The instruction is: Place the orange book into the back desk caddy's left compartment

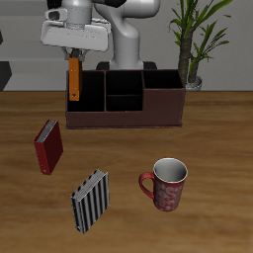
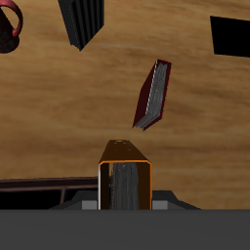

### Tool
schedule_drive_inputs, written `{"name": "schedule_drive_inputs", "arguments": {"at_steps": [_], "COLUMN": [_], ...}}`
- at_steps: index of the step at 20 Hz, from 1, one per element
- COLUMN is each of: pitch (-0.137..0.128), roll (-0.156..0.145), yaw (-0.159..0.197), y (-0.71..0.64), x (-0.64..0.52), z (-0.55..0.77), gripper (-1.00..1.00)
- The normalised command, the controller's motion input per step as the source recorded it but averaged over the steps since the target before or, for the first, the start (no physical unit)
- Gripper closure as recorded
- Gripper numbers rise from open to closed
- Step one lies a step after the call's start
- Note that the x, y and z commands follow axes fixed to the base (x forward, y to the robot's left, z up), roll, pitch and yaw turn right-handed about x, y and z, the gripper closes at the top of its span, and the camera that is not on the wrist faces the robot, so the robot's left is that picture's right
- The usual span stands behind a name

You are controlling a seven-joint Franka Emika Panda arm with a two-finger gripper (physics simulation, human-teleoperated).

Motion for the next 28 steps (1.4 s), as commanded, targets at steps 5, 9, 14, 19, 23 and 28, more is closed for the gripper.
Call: {"name": "schedule_drive_inputs", "arguments": {"at_steps": [5,9,14,19,23,28], "pitch": [0.022,-0.007,-0.003,-0.007,0.020,-0.031], "roll": [-0.004,-0.023,0.013,0.023,0.056,0.042], "yaw": [0.005,-0.022,-0.015,0.000,-0.030,0.017], "y": [0.05,-0.03,0.02,0.08,0.18,0.16], "x": [-0.28,-0.24,-0.22,-0.20,-0.25,-0.23], "z": [-0.13,-0.02,-0.04,-0.06,-0.05,0.04], "gripper": [1.00,1.00,1.00,1.00,1.00,1.00]}}
